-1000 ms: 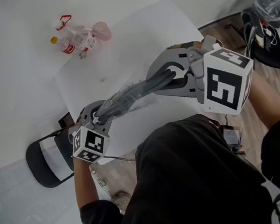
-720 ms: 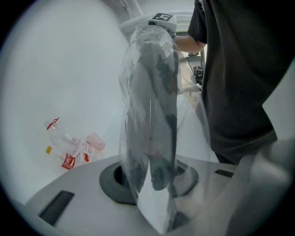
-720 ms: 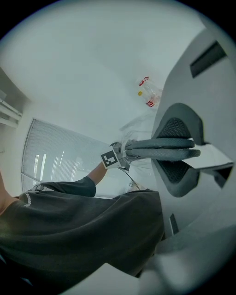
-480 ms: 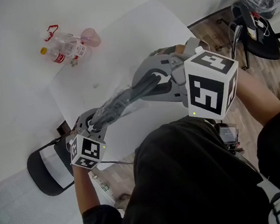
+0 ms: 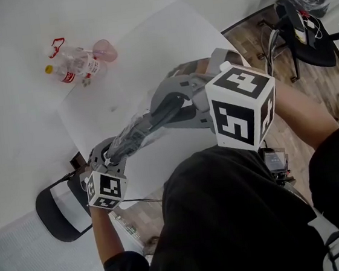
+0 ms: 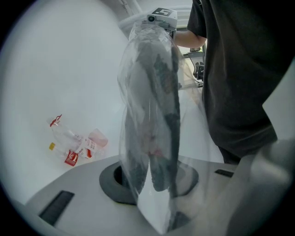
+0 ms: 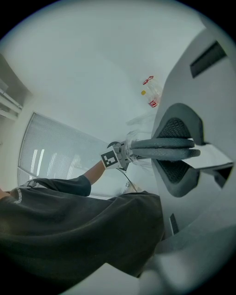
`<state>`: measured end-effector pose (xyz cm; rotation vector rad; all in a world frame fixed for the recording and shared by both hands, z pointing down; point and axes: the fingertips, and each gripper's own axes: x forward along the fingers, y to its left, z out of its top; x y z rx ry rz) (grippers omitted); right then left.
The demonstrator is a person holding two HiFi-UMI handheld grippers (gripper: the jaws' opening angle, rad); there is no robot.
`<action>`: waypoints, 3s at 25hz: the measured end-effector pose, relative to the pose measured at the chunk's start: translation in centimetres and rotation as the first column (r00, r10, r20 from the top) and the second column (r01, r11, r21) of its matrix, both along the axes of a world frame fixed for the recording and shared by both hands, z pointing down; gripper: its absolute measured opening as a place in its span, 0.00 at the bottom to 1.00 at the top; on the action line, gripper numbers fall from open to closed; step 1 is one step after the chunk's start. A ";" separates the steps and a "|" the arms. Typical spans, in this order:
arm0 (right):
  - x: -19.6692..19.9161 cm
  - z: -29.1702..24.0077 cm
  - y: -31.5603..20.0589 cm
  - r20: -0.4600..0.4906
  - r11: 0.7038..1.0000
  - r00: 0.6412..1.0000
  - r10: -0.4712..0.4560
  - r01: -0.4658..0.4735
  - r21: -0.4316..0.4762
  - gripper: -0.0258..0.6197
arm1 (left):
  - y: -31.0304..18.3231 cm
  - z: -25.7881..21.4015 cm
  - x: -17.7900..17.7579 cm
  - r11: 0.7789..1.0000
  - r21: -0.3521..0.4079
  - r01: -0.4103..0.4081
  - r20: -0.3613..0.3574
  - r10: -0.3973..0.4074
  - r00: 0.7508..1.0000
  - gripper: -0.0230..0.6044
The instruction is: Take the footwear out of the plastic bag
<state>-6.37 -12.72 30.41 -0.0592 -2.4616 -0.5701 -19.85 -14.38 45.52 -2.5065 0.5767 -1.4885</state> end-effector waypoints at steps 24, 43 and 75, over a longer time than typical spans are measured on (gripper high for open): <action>3.3 -1.8 -0.7 0.013 1.000 1.000 0.025 -0.025 -0.004 0.16 | -0.4 1.1 -3.7 0.993 0.029 0.119 0.021 -0.119 0.993 0.07; 5.6 -2.9 -2.4 0.034 0.997 0.996 0.081 -0.081 0.006 0.16 | -0.7 2.7 -6.7 0.954 -0.066 0.293 -0.038 -0.295 0.955 0.07; 9.1 -3.8 -10.9 0.487 0.730 0.612 0.623 -0.679 -0.080 0.16 | -6.6 -1.3 -9.0 0.489 -0.114 0.865 -0.227 -0.860 0.457 0.08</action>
